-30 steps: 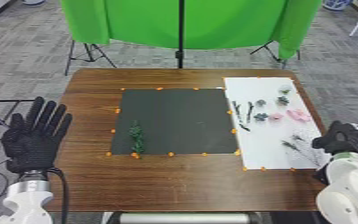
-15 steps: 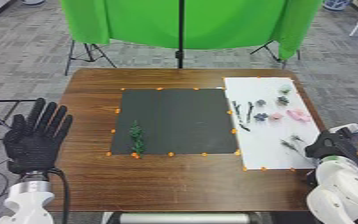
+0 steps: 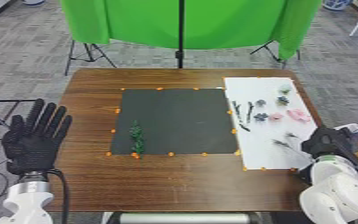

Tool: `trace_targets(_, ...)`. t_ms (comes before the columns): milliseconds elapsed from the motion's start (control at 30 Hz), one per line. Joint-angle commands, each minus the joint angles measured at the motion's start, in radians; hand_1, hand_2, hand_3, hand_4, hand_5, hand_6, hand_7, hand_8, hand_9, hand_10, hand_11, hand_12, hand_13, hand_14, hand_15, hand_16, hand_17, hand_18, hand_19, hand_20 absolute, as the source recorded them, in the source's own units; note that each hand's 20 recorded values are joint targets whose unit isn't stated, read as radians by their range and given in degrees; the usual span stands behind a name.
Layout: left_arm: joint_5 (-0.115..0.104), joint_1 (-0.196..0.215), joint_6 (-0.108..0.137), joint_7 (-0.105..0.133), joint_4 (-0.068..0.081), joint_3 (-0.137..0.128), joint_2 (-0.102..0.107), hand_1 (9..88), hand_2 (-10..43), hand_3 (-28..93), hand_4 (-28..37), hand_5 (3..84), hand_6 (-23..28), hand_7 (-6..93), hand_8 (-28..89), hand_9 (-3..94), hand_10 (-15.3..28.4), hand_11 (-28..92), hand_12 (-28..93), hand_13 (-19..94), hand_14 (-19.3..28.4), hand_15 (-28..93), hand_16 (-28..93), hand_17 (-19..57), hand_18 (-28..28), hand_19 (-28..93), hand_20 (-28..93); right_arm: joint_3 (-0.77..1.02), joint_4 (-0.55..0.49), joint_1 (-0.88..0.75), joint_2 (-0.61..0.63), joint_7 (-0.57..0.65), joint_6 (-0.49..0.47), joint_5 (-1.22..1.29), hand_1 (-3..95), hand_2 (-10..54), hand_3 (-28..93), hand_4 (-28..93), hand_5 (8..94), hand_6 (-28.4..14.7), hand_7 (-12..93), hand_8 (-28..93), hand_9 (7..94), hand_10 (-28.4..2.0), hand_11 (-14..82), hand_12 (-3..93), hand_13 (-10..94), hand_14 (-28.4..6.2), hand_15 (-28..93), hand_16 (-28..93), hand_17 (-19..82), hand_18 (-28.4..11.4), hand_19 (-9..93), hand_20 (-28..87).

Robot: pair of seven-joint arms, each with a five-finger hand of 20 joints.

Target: Arrange flowers

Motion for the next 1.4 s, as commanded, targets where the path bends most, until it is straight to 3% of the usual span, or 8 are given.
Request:
trace_targets(33, -0.004, 0.011, 0.005, -0.004, 0.002, 0.002, -0.009, 27.5, 15.7, 75, -28.3, 44.0, 8.3, 9.0, -10, 38.6, 14.3, 16, 8, 28, 15.1, 26, -6, -7.7, 13.9, 31, 10, -0.065, -0.115, 0.047, -0.003, -0.038, 0.141, -0.016, 49.6, -9.5, 83, -23, 84.0, -3.1, 31, 16, 84.9, -14.5, 28.0, 49.6, 69, -16.4, 72, 30, 34, -28.3, 93, 46)
trace_targets(267, -0.003, 0.0, 0.011, -0.013, 0.006, 0.01, -0.005, 27.4, 15.7, 75, -28.3, 44.1, 8.3, 9.2, -10, 38.7, 14.4, 16, 8, 29, 15.2, 26, -6, -7.7, 13.9, 31, 10, -0.206, -0.132, 0.193, -0.061, -0.085, 0.073, 0.041, 46.9, -9.5, 84, -19, 82.0, -3.2, 34, 20, 83.1, -14.6, 31.8, 49.8, 69, -16.8, 74, 28, 34, -28.4, 93, 48)
trace_targets(500, -0.003, -0.048, 0.017, -0.037, 0.022, 0.044, 0.005, 27.5, 15.7, 75, -28.3, 44.1, 8.3, 9.3, -10, 38.9, 14.4, 16, 8, 29, 15.4, 27, -6, -7.7, 13.9, 31, 10, -0.403, -0.057, 0.349, -0.201, -0.13, -0.112, 0.063, 49.0, -9.5, 82, -19, 80.4, -3.9, 37, 19, 80.9, -15.4, 34.1, 49.6, 68, -17.0, 75, 28, 33, -28.4, 93, 49)
trace_targets(633, 0.004, -0.079, 0.009, -0.041, 0.035, 0.063, 0.015, 27.9, 15.8, 75, -28.3, 44.3, 8.2, 9.7, -10, 39.3, 14.5, 16, 8, 29, 15.5, 27, -6, -7.9, 14.1, 31, 10, -0.5, 0.028, 0.401, -0.279, -0.156, -0.12, 0.037, 49.6, -9.5, 81, -19, 80.3, -4.1, 37, 18, 80.6, -15.5, 34.5, 49.1, 68, -17.1, 75, 28, 33, -28.4, 93, 49)
trace_targets(867, -0.009, -0.129, 0.017, -0.074, 0.056, 0.102, 0.029, 27.8, 16.0, 75, -28.3, 44.6, 8.4, 9.7, -10, 39.6, 14.4, 16, 8, 30, 15.6, 27, -6, -8.2, 14.3, 32, 10, -0.573, 0.149, 0.4, -0.406, -0.214, -0.138, -0.085, 50.9, -9.5, 81, -20, 79.8, -4.3, 38, 18, 80.0, -15.6, 34.6, 48.7, 67, -16.9, 75, 28, 33, -28.4, 93, 49)
trace_targets(1100, -0.047, -0.141, 0.055, -0.084, 0.051, 0.118, 0.048, 27.6, 16.4, 75, -28.3, 44.9, 8.5, 10.0, -10, 40.3, 14.7, 17, 8, 30, 16.1, 28, -5, -8.7, 14.7, 34, 10, -0.613, 0.257, 0.399, -0.497, -0.24, -0.126, -0.231, 47.3, -9.5, 79, -20, 79.3, -4.3, 39, 17, 77.5, -17.0, 43.6, 40.1, 67, -17.5, 76, 26, 33, -28.4, 93, 50)
trace_targets(1233, -0.049, -0.163, 0.057, -0.111, 0.061, 0.134, 0.051, 27.5, 16.6, 75, -28.3, 45.1, 8.7, 9.8, -10, 40.6, 14.9, 17, 8, 31, 16.1, 28, -5, -8.8, 14.7, 34, 10, -0.608, 0.316, 0.39, -0.548, -0.232, -0.109, -0.289, 47.4, -9.5, 79, -20, 79.3, -4.4, 39, 18, 77.4, -17.0, 43.9, 40.0, 67, -17.7, 76, 26, 34, -28.4, 93, 52)
trace_targets(1400, -0.053, -0.172, 0.053, -0.117, 0.074, 0.143, 0.037, 27.5, 16.8, 75, -28.3, 45.1, 8.8, 9.8, -10, 40.5, 14.9, 17, 8, 31, 16.2, 28, -6, -8.9, 14.8, 34, 9, -0.565, 0.337, 0.377, -0.58, -0.223, -0.119, -0.207, 46.4, -9.5, 78, -21, 79.2, -4.7, 39, 16, 76.7, -17.6, 46.8, 36.9, 67, -17.9, 77, 27, 34, -28.4, 93, 53)
